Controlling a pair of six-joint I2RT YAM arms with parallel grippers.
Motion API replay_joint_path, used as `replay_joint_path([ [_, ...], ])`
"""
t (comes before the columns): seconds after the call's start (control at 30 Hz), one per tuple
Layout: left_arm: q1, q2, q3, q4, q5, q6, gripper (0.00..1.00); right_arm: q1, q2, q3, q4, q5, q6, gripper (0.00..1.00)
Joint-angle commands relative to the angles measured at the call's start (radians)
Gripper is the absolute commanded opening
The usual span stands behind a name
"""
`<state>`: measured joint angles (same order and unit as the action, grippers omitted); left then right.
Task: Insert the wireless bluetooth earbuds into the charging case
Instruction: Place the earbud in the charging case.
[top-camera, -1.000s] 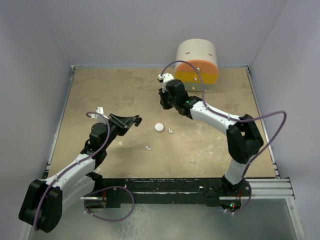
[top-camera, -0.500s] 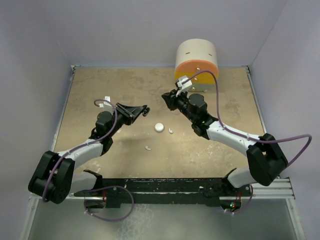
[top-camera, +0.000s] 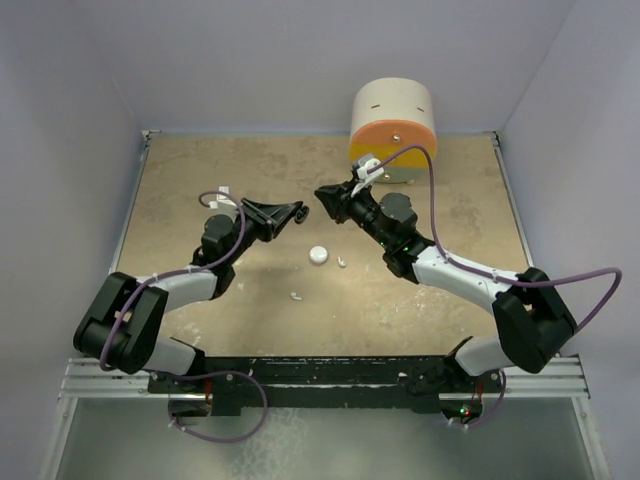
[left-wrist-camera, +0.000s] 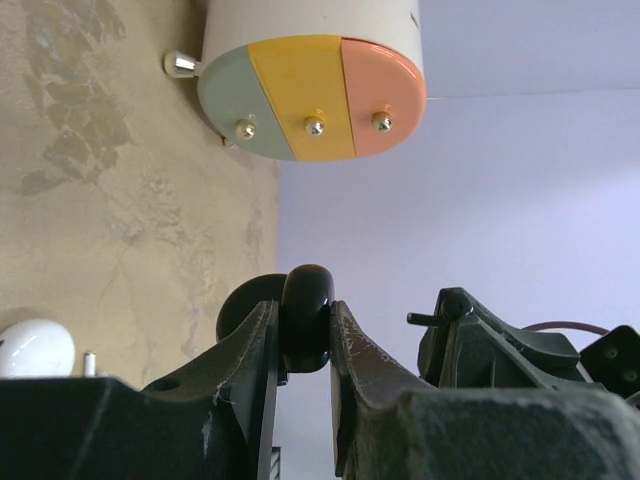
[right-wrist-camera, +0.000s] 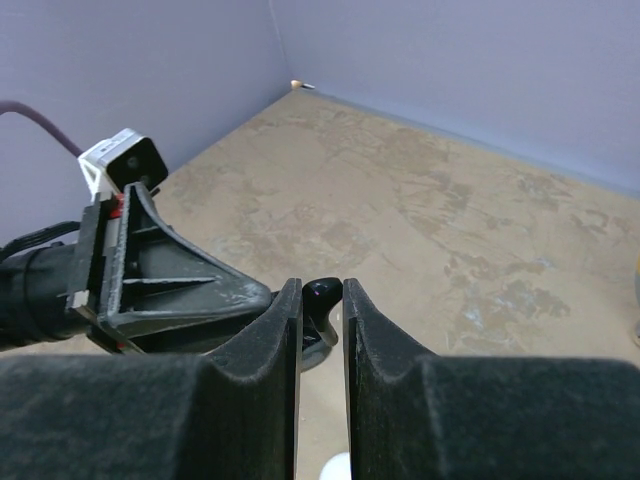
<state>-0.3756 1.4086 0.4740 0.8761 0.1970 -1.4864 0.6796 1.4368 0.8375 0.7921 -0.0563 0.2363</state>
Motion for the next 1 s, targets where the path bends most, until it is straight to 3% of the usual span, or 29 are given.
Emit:
replay_joint_path([
  [0.0,-0.038,0.030,0.066,0.106,-0.041,-0.043,0.00,0.028,0.009,0.018,0.071,-0.003,0.005,0.00],
  [0.4,-0.089,0.050,0.095,0.130,-0.115,-0.076,0.00,0.060,0.041,0.034,0.037,0.074,-0.005,0.00],
  [0.97,-0.097,-0.001,0.039,0.136,-0.110,-0.081,0.00,0.060,0.033,0.038,0.001,0.115,-0.012,0.00],
])
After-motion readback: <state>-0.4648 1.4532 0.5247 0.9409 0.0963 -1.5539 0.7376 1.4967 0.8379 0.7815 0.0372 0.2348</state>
